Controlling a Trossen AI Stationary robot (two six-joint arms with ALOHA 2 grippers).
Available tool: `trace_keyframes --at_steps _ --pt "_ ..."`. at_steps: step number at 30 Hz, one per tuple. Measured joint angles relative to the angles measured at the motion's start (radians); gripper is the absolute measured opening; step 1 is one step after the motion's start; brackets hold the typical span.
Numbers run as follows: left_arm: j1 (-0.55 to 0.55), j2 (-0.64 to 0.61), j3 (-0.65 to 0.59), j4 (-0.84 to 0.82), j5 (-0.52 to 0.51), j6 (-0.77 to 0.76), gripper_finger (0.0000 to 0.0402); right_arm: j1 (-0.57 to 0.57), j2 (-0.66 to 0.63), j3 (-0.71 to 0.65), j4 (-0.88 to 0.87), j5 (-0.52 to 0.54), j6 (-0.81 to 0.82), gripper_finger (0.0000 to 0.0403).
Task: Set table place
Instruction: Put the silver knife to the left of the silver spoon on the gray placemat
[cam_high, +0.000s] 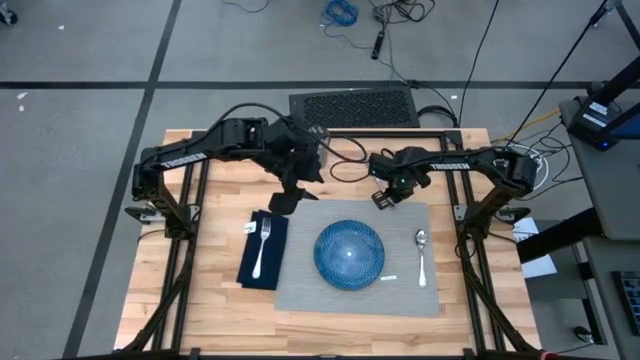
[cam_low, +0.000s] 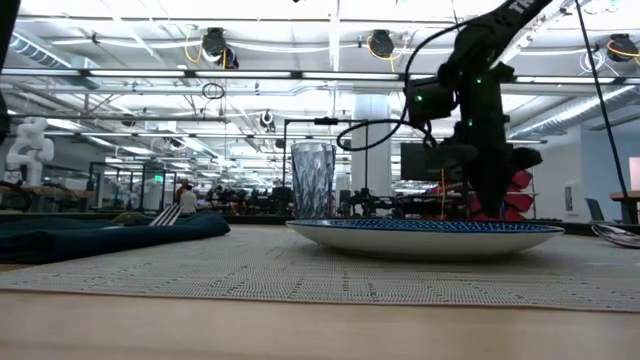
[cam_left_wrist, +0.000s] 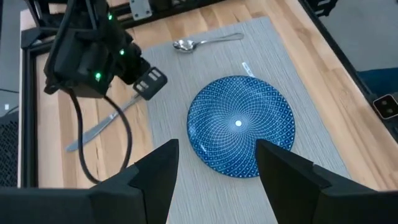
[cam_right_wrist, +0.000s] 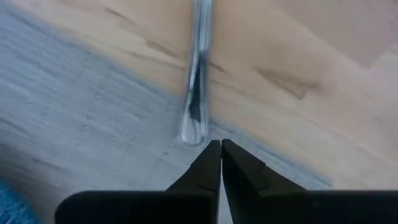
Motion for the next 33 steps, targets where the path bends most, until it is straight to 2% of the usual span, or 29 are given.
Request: trace_keyframes --at_steps 3,5,12,17,21,26,33 --pt "0.0 0.0 0.0 -0.015 -0.002 0.0 0.0199 0.019 0.0 0.023 -0.03 0.011 0.014 0.0001" --pt "0.0 0.0 0.0 -0.023 -0.011 -0.003 0.0199 0.027 -0.001 0.033 -0.026 0.06 0.031 0.0001" --pt "0.0 -0.001 -0.046 -0.067 -0.109 -0.033 0.0199 0.016 -0.001 0.038 0.261 0.116 0.008 0.0018" --pt "0.0 0.0 -0.189 -0.079 -0.122 -0.049 0.0199 -0.035 -0.001 0.038 0.281 0.172 -0.006 0.0061" --pt "0.0 -0.008 -0.363 -0.022 -0.133 -0.049 0.0199 -0.06 0.001 0.038 0.284 0.175 -0.017 0.0084" --pt "-0.01 -0.029 -0.549 0.048 -0.135 -0.071 0.0199 -0.078 0.04 0.038 0.308 0.176 -0.047 0.009" --pt "-0.095 -0.065 -0.697 0.116 -0.135 -0.097 0.0199 -0.099 0.15 0.038 0.363 0.169 -0.077 0.0091"
